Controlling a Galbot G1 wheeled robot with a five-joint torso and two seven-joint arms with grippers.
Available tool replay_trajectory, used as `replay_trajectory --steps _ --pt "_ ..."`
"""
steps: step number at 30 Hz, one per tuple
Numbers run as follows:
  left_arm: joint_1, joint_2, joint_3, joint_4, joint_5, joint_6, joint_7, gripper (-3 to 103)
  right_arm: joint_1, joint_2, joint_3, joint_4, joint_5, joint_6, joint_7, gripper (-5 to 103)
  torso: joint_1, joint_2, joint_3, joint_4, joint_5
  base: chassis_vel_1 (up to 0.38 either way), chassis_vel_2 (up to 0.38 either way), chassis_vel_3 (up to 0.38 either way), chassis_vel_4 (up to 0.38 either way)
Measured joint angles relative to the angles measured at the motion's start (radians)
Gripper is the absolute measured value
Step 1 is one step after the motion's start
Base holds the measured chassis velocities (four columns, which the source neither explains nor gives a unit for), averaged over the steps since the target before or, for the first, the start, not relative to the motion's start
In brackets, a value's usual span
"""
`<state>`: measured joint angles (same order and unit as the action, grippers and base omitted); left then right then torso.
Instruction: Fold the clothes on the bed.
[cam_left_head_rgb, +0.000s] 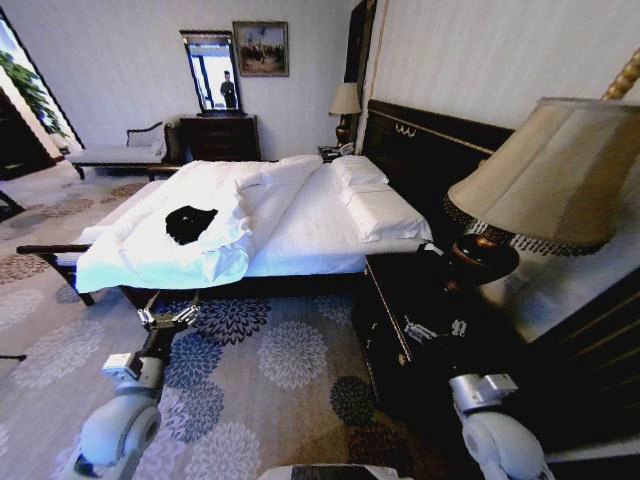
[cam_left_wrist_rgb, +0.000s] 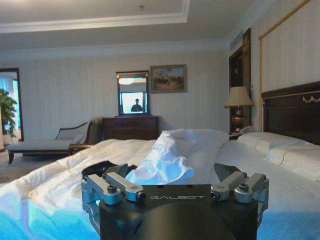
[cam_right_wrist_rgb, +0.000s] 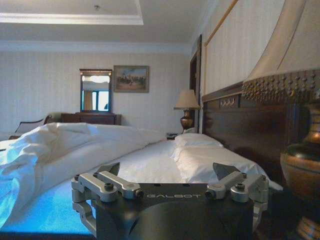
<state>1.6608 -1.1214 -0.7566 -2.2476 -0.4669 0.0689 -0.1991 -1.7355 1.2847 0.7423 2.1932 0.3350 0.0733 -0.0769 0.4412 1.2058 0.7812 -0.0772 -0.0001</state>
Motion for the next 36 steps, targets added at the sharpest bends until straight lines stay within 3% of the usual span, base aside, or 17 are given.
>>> replay_trajectory --steps 6,36 --pt "0.03 -0.012 0.009 -0.017 0.004 -0.002 0.002 97 -0.01 0.03 -0.019 -0.003 -0.033 0.02 -0.006 100 0.0 0.0 0.0 0.0002 0.0001 0.0 0.0 0.0 0.0" --pt "0.053 0.006 0.035 -0.036 0.034 -0.002 -0.004 100 -0.001 0.029 -0.01 -0.005 -0.003 0.02 -0.002 100 0.0 0.0 0.0 0.0002 0.0001 -0.082 0.071 0.08 -0.076"
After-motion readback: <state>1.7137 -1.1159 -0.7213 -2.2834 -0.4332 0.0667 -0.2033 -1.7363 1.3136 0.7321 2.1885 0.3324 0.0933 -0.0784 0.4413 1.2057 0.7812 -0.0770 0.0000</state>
